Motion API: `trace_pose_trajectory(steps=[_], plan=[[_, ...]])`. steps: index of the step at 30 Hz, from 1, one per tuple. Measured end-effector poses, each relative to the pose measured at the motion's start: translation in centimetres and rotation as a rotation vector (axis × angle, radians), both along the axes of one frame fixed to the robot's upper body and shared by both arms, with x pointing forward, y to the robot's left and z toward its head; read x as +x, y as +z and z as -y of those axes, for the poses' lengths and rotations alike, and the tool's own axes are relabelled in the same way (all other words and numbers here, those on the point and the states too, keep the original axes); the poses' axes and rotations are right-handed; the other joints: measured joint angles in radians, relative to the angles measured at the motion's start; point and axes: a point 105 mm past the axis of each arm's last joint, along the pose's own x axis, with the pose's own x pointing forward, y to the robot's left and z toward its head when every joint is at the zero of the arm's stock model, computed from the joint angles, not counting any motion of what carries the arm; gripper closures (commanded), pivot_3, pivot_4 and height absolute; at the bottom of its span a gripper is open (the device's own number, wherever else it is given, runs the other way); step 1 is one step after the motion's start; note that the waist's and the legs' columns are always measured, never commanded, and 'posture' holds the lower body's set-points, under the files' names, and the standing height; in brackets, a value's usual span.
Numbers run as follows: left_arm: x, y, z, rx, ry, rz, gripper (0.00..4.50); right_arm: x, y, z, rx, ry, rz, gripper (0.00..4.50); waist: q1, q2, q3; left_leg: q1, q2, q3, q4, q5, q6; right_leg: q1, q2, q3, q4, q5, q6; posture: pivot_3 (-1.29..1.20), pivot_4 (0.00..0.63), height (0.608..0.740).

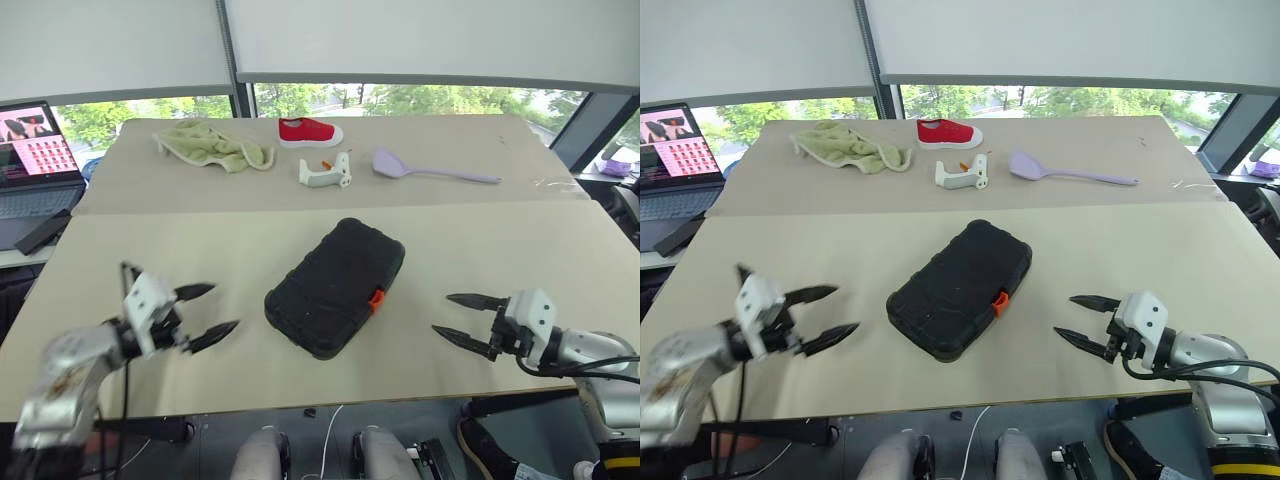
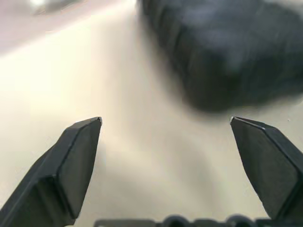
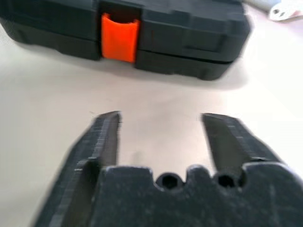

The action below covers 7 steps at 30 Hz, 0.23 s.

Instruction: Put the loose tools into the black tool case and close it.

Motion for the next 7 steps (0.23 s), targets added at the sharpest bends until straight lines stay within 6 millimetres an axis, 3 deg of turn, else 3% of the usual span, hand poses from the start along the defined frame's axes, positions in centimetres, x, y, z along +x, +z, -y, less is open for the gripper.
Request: trace_pose_trajectory(steps=[3,7], plan=[[-1.23,-1.46,-1.49,0.039,0.083,-0.017,0.00,0.20,0.49,0.31,-0.005,0.050,0.067,0.10,0.009,0.000,0.002,0.000,0.000,0.000,0.000,0.001,-0.001,0.000,0.000,-0.001,0.000,0.000,0.000,0.00,0.150,0.740],[-1.13,-1.23,-1.65,0.050,0.106,0.031,0.00,0.46,0.81,0.43,-0.018,0.094,0.085,0.10,0.025,0.000,0.002,0.001,0.001,0.000,0.000,0.001,-0.001,0.000,-0.001,-0.001,0.000,-0.003,-0.006,0.00,0.150,0.740]])
